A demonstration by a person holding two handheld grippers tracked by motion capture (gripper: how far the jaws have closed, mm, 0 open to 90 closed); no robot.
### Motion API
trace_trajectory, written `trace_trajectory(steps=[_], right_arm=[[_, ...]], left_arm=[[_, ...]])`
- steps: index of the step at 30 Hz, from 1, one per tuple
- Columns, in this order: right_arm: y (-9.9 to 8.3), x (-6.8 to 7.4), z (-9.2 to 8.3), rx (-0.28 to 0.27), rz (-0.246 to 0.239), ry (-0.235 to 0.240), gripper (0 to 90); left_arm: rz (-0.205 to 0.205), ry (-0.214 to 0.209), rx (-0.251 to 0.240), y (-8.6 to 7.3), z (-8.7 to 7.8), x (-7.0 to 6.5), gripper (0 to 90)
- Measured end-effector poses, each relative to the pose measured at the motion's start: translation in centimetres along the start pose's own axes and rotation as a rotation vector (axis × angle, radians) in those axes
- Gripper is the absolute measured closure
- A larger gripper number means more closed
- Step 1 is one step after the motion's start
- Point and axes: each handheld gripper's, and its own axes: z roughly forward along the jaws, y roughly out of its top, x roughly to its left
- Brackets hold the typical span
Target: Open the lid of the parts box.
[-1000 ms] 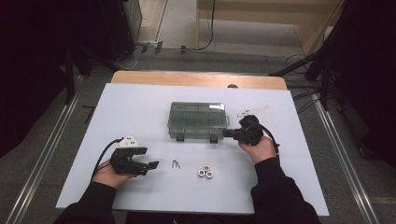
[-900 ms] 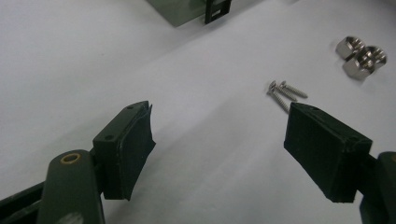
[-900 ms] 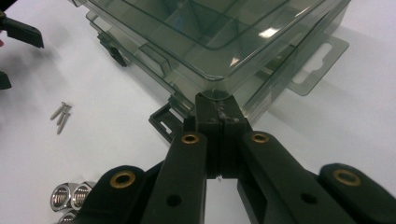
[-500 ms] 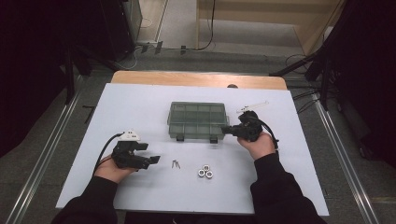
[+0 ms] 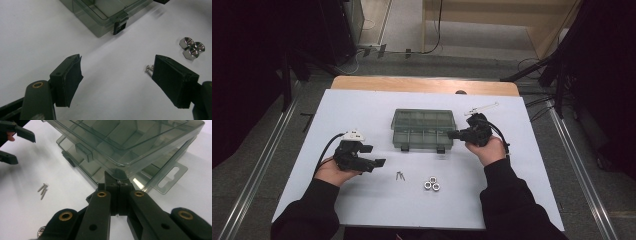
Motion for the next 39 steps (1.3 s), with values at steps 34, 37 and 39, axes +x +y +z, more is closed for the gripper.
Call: trace_trajectory(steps=[34,37,39], right_arm=[[2.1,0.3,0.5,-0.021,-0.021,0.05,90.0],[2.1,0.4,0.6,-0.023,-0.029,0.03,90.0],[2.1,0.3,0.4,-0.031,-0.028,0.027,90.0]], left_arm=[[-0.023,0.019,-0.035,3.1,2.8,2.7,25.8],[-0.013,0.023,-0.038,3.8,3.0,2.9,25.8],[-0.011,0.027,-0.04,4.0,3.1,2.9,25.8]])
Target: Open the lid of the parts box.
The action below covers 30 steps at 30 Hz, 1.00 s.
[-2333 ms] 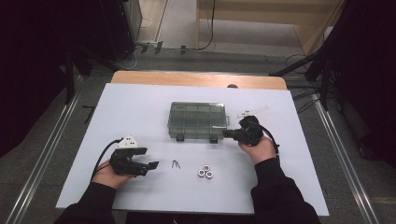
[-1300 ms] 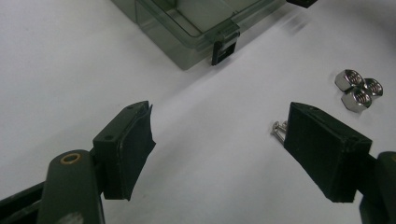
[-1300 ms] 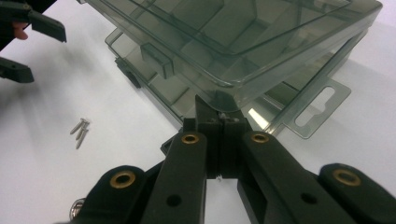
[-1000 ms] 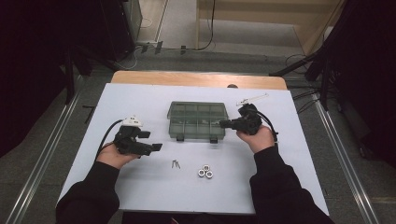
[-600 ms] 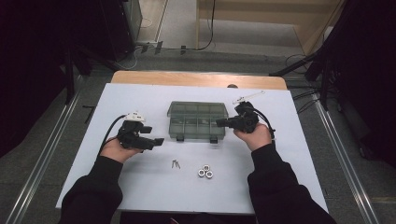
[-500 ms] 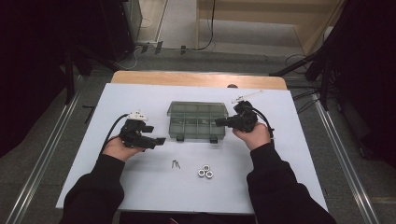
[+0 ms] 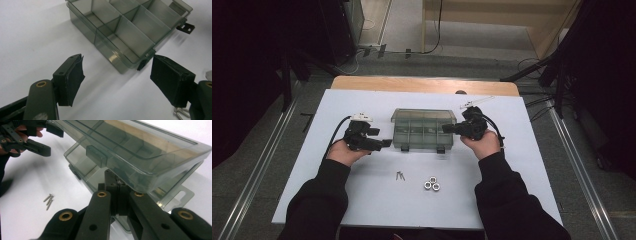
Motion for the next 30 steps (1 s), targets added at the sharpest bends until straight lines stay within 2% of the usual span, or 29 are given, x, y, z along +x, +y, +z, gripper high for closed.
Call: trace_trajectory(steps=[5,12,14,15,17,25,26,30], right_arm=[[0.0,-0.2,-0.3,-0.016,0.008,-0.004,90.0],[0.4,-0.3,-0.4,-0.031,0.007,-0.007,90.0],[0.5,-0.3,-0.3,-0.028,0.013,-0.007,90.0],[0.5,-0.3,-0.3,-0.028,0.013,-0.007,90.0],[0.6,-0.4,-0.2,-0.026,0.009,-0.013,90.0],[1.2,-0.4,-0.5,-0.028,0.003,-0.009,90.0],[1.2,-0.5,-0.5,-0.032,0.001,-0.009,90.0],[1.4,-0.6,-0.6,-0.037,0.0,-0.009,90.0]], left_arm=[[0.013,0.006,-0.023,1.2,0.2,0.1,29.3],[0.023,0.023,-0.016,2.4,0.6,0.7,29.3],[0.047,0.042,0.002,3.0,0.9,1.0,29.4],[0.047,0.042,0.002,3.0,0.9,1.0,29.4],[0.019,0.03,-0.001,3.6,1.0,1.5,29.4],[-0.009,0.022,0.009,4.3,1.9,2.4,29.8],[-0.004,0.029,0.006,4.4,2.0,2.4,32.6],[0.003,0.034,0.004,4.7,2.2,2.6,32.6]])
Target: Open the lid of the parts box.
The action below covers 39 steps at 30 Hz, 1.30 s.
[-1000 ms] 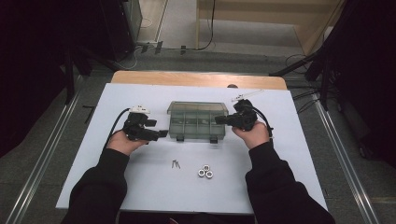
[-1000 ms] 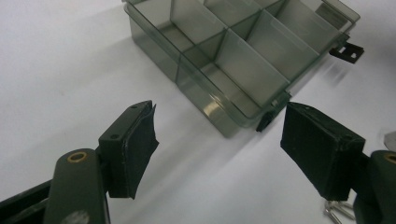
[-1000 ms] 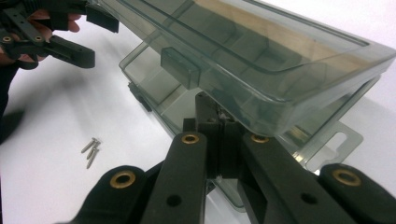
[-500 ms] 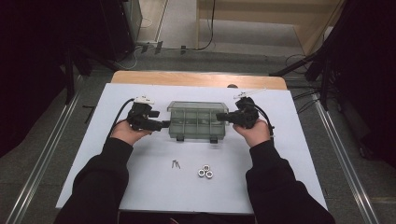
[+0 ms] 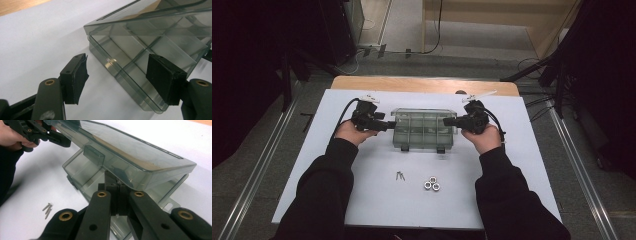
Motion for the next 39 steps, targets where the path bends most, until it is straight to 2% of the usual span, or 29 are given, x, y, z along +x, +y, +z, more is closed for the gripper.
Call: trace_trajectory(steps=[2,5,9,10,13,14,17,18,21,22,29,32,39], right_arm=[[0.1,-0.1,0.0,0.0,-0.002,0.0,90.0],[0.3,-0.2,-0.1,0.005,-0.002,0.001,90.0],[0.6,-0.3,0.0,0.004,0.0,0.001,90.0],[0.7,-0.4,0.0,-0.003,-0.002,-0.002,90.0],[0.8,-0.5,-0.1,-0.004,0.004,-0.003,90.0],[0.9,-0.5,-0.1,-0.002,0.004,0.0,90.0],[0.9,-0.6,-0.1,-0.001,0.004,-0.001,90.0],[0.9,-0.6,-0.1,0.003,0.007,-0.002,90.0],[0.9,-0.7,0.0,0.004,0.006,-0.002,90.0],[0.8,-0.7,-0.1,0.003,0.01,-0.002,90.0],[0.6,-0.7,-0.2,0.013,0.01,-0.005,90.0],[0.5,-0.8,-0.3,0.013,0.012,-0.01,87.8],[0.1,-0.9,-0.3,0.028,0.011,-0.007,84.1]], left_arm=[[0.002,-0.007,0.004,0.3,0.0,-0.1,32.7],[0.014,0.0,-0.003,0.7,0.1,-0.4,38.5],[0.008,-0.003,-0.014,1.1,0.5,-0.3,40.5],[0.007,-0.014,-0.023,1.1,0.8,-0.1,44.7],[-0.003,-0.021,-0.02,1.1,1.1,0.1,51.0],[-0.019,-0.022,-0.022,1.0,1.4,0.2,54.1],[-0.022,-0.01,-0.037,1.1,1.4,0.4,58.3],[-0.035,-0.007,-0.056,1.3,1.3,0.5,59.3],[-0.027,-0.005,-0.06,1.4,1.2,0.4,59.4],[-0.003,0.003,-0.063,1.4,1.2,0.2,59.5],[-0.005,-0.004,-0.056,1.5,1.2,0.3,62.3],[-0.014,-0.001,-0.062,1.5,1.2,0.5,62.3],[-0.007,0.008,-0.054,1.6,1.1,0.5,62.2]])
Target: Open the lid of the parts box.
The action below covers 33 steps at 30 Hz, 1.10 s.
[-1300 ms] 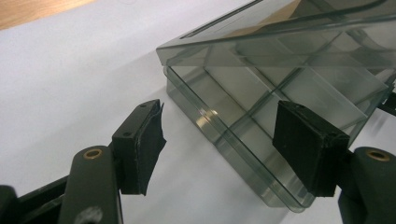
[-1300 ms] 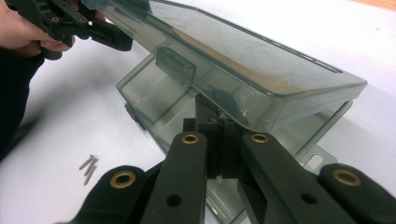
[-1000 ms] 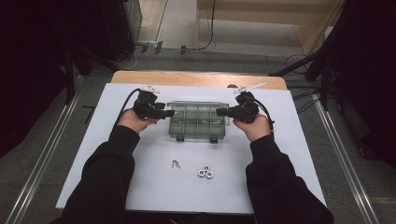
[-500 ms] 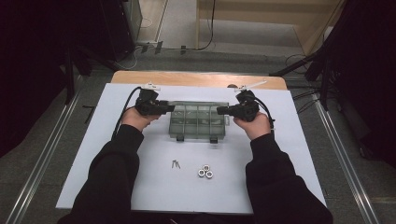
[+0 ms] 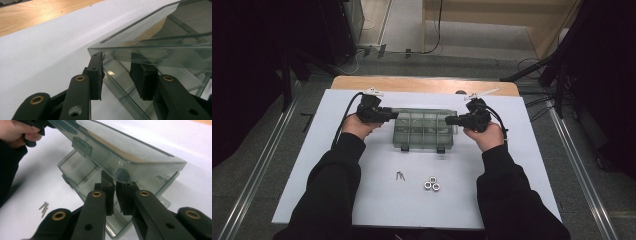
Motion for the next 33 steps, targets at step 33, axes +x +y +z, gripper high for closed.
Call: trace_trajectory(steps=[33], right_arm=[[-1.0,-3.0,1.0,-0.091,-0.066,-0.102,54.6]], left_arm=[[0.004,0.004,-0.007,0.0,-0.1,0.0,61.6]])
